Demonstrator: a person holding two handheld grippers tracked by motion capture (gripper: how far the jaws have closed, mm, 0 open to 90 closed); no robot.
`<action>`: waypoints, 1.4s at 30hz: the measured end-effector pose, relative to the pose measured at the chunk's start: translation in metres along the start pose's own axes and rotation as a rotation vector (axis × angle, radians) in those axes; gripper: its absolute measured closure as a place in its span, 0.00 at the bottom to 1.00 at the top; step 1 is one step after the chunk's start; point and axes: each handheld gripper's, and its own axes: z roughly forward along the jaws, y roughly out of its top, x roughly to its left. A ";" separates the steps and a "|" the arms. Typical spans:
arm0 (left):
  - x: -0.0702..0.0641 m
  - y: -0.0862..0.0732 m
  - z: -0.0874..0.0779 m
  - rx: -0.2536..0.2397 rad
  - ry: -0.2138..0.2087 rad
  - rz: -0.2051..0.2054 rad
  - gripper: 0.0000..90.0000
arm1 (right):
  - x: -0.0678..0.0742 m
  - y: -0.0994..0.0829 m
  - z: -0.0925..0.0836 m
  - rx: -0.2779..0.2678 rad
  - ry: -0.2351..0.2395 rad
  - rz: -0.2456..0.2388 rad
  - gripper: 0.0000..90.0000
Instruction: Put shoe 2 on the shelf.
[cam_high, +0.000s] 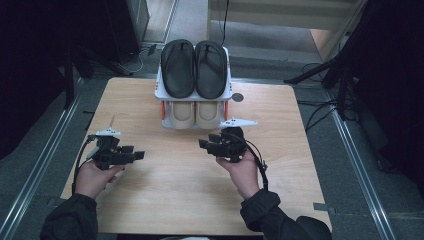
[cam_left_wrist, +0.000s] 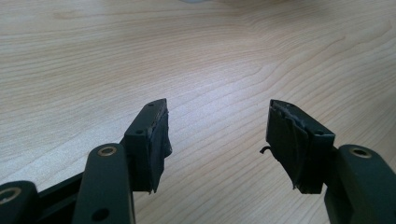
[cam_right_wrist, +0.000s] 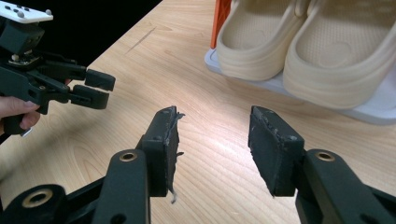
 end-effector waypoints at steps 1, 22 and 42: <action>0.000 0.000 0.000 0.000 0.001 0.001 0.44 | -0.001 -0.002 0.000 -0.002 0.000 0.000 0.60; -0.006 0.002 0.001 0.003 -0.015 0.039 0.44 | -0.023 -0.046 0.004 0.020 0.001 0.011 0.57; -0.011 0.002 0.006 0.022 -0.025 0.053 0.44 | -0.022 -0.051 0.014 0.042 0.006 -0.029 0.55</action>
